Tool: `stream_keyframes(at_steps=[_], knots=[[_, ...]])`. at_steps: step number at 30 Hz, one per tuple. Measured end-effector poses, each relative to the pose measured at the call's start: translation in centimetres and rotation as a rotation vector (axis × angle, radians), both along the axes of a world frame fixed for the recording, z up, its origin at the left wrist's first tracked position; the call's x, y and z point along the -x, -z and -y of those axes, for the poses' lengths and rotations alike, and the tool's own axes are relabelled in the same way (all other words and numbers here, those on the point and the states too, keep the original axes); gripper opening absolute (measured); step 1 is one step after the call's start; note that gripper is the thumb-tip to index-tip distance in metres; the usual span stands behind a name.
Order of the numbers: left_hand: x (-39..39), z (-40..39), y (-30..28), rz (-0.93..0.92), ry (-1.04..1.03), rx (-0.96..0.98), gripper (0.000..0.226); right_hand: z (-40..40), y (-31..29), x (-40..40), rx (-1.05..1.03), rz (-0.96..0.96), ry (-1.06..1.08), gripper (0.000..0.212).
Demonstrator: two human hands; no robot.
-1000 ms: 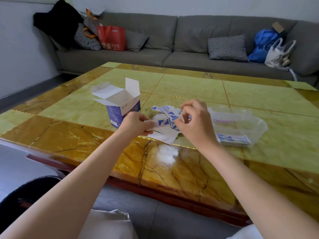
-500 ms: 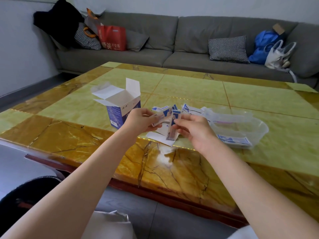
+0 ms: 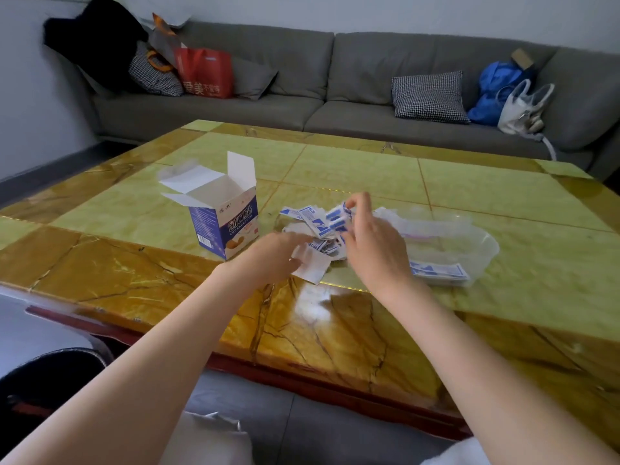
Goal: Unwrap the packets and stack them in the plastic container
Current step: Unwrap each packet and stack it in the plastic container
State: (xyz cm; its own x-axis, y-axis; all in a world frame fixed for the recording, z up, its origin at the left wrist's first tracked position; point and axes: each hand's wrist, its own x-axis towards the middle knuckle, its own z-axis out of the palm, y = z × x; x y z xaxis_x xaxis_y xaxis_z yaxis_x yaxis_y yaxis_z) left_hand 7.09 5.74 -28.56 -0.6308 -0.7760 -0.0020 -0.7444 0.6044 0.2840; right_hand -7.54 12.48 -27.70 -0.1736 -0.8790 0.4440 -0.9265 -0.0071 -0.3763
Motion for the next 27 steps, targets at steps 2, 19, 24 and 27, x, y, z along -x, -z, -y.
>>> stream_keyframes(at_steps=[2, 19, 24, 27], knots=[[0.4, 0.4, 1.0, 0.118, 0.031, 0.034, 0.057, -0.3, 0.5, 0.3, -0.107, -0.257, -0.037, 0.026], [0.5, 1.0, -0.5, 0.25, 0.062, -0.153, 0.031, -0.5, 1.9, 1.2, -0.394, -0.21, -0.073, 0.014], [-0.3, 0.9, -0.2, 0.137, 0.008, -0.124, 0.022, -0.3, 1.2, 1.1, -0.332, -0.052, -0.048, 0.011], [-0.4, 0.7, 0.0, 0.172, -0.048, -0.153, 0.034, -0.5, 1.1, 0.8, -0.32, -0.015, -0.056, 0.007]])
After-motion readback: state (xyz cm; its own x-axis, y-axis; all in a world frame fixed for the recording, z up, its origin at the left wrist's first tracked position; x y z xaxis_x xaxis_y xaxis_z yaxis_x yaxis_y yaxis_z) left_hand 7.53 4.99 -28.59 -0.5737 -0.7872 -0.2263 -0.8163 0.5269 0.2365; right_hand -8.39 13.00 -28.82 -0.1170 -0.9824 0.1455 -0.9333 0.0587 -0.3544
